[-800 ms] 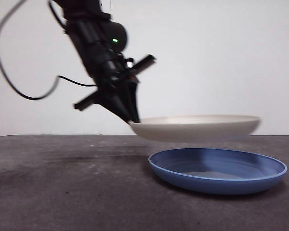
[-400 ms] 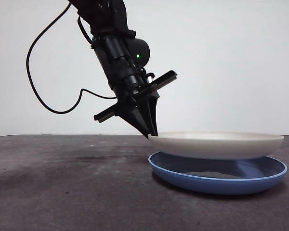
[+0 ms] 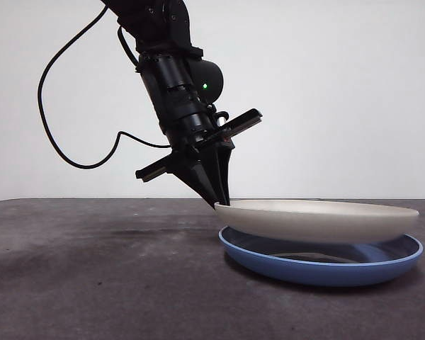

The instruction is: Pick up the white plate, put it on the blue plate, put it on desk

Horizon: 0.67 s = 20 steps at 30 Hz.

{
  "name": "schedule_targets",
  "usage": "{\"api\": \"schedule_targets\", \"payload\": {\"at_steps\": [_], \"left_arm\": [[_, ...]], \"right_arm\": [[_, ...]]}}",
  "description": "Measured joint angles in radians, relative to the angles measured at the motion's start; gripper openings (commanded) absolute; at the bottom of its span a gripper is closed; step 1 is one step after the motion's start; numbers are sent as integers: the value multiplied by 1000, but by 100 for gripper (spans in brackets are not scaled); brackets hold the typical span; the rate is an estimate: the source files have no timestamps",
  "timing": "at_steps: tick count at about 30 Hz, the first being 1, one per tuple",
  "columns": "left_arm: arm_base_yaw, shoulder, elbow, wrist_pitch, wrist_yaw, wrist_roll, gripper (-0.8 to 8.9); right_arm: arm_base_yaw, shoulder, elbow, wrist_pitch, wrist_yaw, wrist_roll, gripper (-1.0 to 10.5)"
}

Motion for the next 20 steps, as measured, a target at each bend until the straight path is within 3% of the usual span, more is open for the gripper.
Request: {"api": "schedule_targets", "payload": {"at_steps": [9,12,20], "left_arm": [[-13,0,0,4,0,5,17],[-13,0,1,6,0,7,90],[-15,0,4,16,22,8,449]], "right_arm": [[0,0,0,0,0,0,702],[0,0,0,0,0,0,702],[0,0,0,0,0,0,702]]}}
